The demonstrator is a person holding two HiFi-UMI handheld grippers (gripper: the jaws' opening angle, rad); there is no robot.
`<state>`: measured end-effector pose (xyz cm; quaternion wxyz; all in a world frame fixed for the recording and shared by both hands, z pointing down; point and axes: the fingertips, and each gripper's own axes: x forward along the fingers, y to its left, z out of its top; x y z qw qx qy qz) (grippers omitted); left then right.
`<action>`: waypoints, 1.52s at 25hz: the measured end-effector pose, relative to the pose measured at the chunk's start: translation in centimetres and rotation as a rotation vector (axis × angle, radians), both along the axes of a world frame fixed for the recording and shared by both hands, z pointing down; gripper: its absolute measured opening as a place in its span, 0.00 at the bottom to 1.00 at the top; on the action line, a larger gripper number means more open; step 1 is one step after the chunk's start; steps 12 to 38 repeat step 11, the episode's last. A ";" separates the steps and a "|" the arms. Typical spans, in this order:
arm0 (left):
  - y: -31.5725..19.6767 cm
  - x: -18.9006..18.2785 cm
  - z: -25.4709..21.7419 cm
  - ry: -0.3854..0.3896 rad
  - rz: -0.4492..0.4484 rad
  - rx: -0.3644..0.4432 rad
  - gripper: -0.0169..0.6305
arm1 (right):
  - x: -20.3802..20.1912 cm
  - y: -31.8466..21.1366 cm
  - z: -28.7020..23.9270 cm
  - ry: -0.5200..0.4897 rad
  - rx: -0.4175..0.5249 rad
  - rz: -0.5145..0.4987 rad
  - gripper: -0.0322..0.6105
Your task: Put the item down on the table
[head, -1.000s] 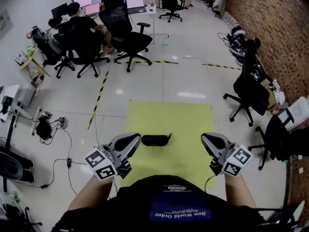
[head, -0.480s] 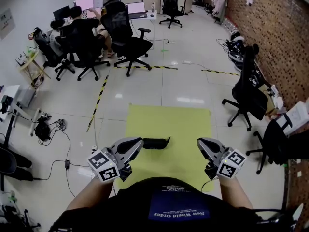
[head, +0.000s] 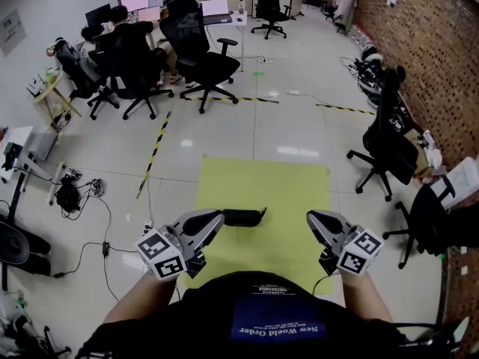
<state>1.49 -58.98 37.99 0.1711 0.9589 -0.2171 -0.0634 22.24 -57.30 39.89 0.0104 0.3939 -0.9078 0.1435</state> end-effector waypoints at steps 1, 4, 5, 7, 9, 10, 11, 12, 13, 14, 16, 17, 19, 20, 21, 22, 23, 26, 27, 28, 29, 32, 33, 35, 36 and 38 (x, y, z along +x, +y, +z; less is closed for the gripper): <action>0.1 0.0 0.0 0.000 -0.001 0.001 0.04 | 0.0 0.1 0.1 0.002 0.000 -0.001 0.03; 0.1 0.1 0.2 0.000 -0.006 -0.001 0.04 | 0.2 0.2 0.2 0.007 0.002 -0.005 0.03; 0.1 0.1 0.2 0.001 -0.007 -0.002 0.04 | 0.3 0.2 0.1 0.009 0.004 -0.006 0.03; 0.1 0.1 0.3 0.004 -0.007 -0.004 0.04 | 0.2 0.2 0.2 0.014 0.008 -0.007 0.03; 0.1 0.0 0.4 0.007 -0.006 -0.002 0.04 | 0.1 0.1 0.3 0.019 0.012 -0.009 0.03; 0.1 -0.1 0.5 0.008 -0.005 0.000 0.04 | 0.0 0.1 0.4 0.022 0.014 -0.009 0.03; 0.1 -0.1 0.6 0.009 -0.005 0.002 0.04 | -0.1 0.1 0.5 0.024 0.015 -0.010 0.03; 0.1 -0.1 0.6 0.009 -0.005 0.002 0.04 | -0.1 0.1 0.5 0.024 0.015 -0.010 0.03; 0.1 -0.1 0.6 0.009 -0.005 0.002 0.04 | -0.1 0.1 0.5 0.024 0.015 -0.010 0.03; 0.1 -0.1 0.6 0.009 -0.005 0.002 0.04 | -0.1 0.1 0.5 0.024 0.015 -0.010 0.03; 0.1 -0.1 0.6 0.009 -0.005 0.002 0.04 | -0.1 0.1 0.5 0.024 0.015 -0.010 0.03; 0.1 -0.1 0.6 0.009 -0.005 0.002 0.04 | -0.1 0.1 0.5 0.024 0.015 -0.010 0.03; 0.1 -0.1 0.6 0.009 -0.005 0.002 0.04 | -0.1 0.1 0.5 0.024 0.015 -0.010 0.03; 0.1 -0.1 0.6 0.009 -0.005 0.002 0.04 | -0.1 0.1 0.5 0.024 0.015 -0.010 0.03; 0.1 -0.1 0.6 0.009 -0.005 0.002 0.04 | -0.1 0.1 0.5 0.024 0.015 -0.010 0.03; 0.1 -0.1 0.6 0.009 -0.005 0.002 0.04 | -0.1 0.1 0.5 0.024 0.015 -0.010 0.03; 0.1 -0.1 0.6 0.009 -0.005 0.002 0.04 | -0.1 0.1 0.5 0.024 0.015 -0.010 0.03; 0.1 -0.1 0.6 0.009 -0.005 0.002 0.04 | -0.1 0.1 0.5 0.024 0.015 -0.010 0.03; 0.1 -0.1 0.6 0.009 -0.005 0.002 0.04 | -0.1 0.1 0.5 0.024 0.015 -0.010 0.03; 0.1 -0.1 0.6 0.009 -0.005 0.002 0.04 | -0.1 0.1 0.5 0.024 0.015 -0.010 0.03; 0.1 -0.1 0.6 0.009 -0.005 0.002 0.04 | -0.1 0.1 0.5 0.024 0.015 -0.010 0.03; 0.1 -0.1 0.6 0.009 -0.005 0.002 0.04 | -0.1 0.1 0.5 0.024 0.015 -0.010 0.03; 0.1 -0.1 0.6 0.009 -0.005 0.002 0.04 | -0.1 0.1 0.5 0.024 0.015 -0.010 0.03; 0.1 -0.1 0.6 0.009 -0.005 0.002 0.04 | -0.1 0.1 0.5 0.024 0.015 -0.010 0.03; 0.1 -0.1 0.6 0.009 -0.005 0.002 0.04 | -0.1 0.1 0.5 0.024 0.015 -0.010 0.03; 0.1 -0.1 0.6 0.009 -0.005 0.002 0.04 | -0.1 0.1 0.5 0.024 0.015 -0.010 0.03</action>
